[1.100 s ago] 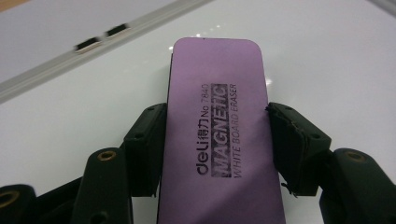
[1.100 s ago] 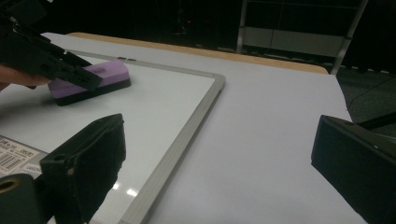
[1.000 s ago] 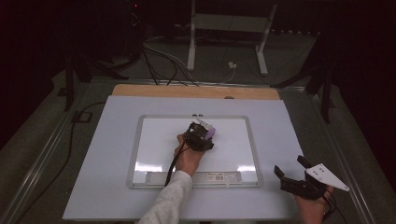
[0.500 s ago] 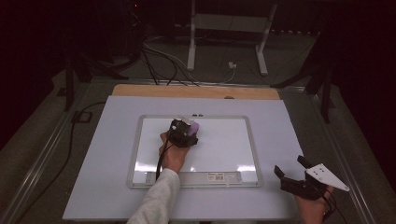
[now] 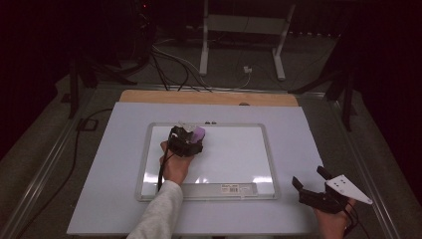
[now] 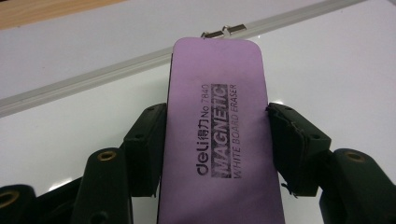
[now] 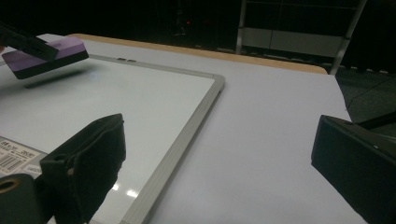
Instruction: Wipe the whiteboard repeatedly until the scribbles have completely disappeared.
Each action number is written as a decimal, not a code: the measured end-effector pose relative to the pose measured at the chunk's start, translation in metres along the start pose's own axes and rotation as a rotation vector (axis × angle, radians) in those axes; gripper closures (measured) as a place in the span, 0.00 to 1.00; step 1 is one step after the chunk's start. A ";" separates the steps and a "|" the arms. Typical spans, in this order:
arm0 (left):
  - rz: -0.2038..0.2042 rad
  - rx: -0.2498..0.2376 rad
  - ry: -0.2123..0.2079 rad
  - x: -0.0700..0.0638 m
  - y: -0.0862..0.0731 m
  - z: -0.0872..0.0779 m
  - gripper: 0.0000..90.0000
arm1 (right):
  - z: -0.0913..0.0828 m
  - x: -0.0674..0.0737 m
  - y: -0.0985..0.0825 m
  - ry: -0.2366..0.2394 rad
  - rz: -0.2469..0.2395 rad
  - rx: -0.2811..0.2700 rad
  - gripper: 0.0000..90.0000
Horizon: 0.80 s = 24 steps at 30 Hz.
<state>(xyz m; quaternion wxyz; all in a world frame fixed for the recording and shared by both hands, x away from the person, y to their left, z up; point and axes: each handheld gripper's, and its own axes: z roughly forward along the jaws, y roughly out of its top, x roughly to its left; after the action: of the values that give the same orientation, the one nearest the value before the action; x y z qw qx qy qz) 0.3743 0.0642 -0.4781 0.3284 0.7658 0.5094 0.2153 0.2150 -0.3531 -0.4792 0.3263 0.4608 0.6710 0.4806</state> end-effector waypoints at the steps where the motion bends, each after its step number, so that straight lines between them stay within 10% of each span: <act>1: -0.005 -0.005 -0.001 0.001 0.000 -0.001 0.47 | 0.000 0.000 0.000 0.000 -0.001 0.000 0.04; 24: -0.068 -0.078 -0.010 0.027 -0.018 -0.037 0.46 | -0.001 0.003 0.003 -0.017 0.036 0.018 0.00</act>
<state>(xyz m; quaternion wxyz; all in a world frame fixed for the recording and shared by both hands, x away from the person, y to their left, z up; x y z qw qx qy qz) 0.3488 0.1044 -0.4656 0.3677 0.7356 0.5246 0.2202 0.2137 -0.3505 -0.4757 0.3191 0.4797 0.6641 0.4765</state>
